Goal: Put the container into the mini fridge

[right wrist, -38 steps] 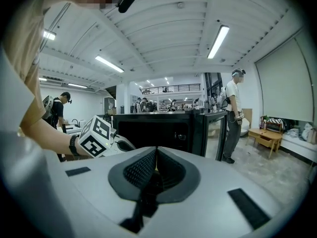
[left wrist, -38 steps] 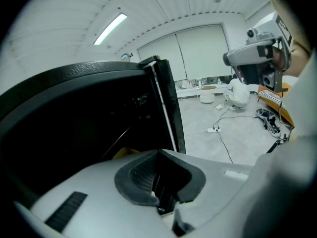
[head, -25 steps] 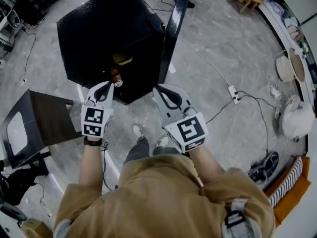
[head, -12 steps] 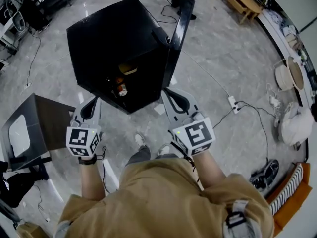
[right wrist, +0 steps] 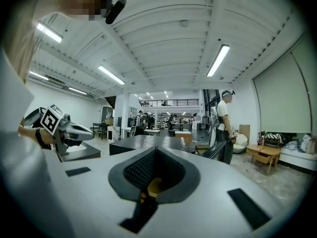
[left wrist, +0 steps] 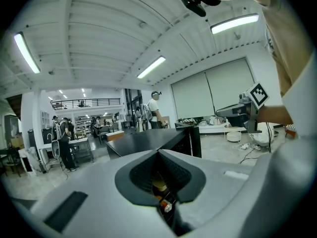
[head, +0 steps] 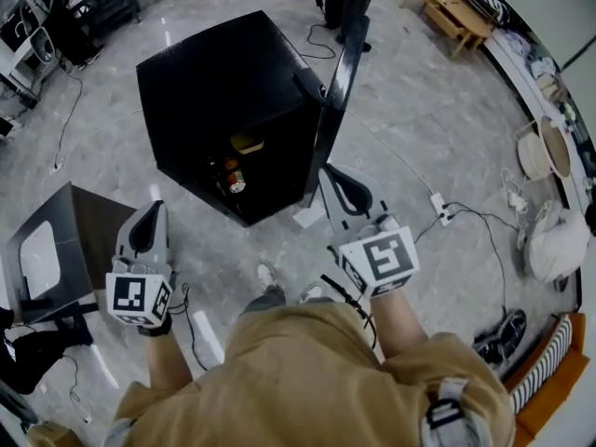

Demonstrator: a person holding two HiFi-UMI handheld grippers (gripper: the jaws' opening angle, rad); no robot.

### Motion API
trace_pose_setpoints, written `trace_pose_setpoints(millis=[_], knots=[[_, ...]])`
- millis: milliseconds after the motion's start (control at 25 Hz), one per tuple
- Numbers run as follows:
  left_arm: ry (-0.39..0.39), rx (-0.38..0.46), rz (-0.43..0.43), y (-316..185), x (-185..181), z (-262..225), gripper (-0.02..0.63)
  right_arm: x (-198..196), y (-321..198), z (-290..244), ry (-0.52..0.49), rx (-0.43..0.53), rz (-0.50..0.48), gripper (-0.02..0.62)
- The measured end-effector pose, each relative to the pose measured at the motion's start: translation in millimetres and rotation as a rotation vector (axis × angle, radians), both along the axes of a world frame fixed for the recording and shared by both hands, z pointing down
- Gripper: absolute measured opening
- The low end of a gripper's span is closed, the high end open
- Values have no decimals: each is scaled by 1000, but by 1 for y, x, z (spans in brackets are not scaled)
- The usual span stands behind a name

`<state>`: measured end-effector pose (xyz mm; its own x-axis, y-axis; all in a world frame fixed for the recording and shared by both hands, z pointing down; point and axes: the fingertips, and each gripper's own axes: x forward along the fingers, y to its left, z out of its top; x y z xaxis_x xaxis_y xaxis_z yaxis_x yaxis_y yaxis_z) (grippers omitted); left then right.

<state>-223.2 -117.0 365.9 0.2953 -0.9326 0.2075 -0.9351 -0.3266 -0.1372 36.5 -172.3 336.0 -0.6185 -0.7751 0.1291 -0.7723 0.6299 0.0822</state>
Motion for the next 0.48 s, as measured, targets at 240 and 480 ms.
trace_pose_setpoints(millis=[240, 480], knots=[[33, 74, -24, 10, -11, -32, 3, 11, 3, -14, 10, 27, 20, 2], [58, 123, -57, 22, -28, -61, 3, 27, 6, -39, 5, 52, 53, 2]])
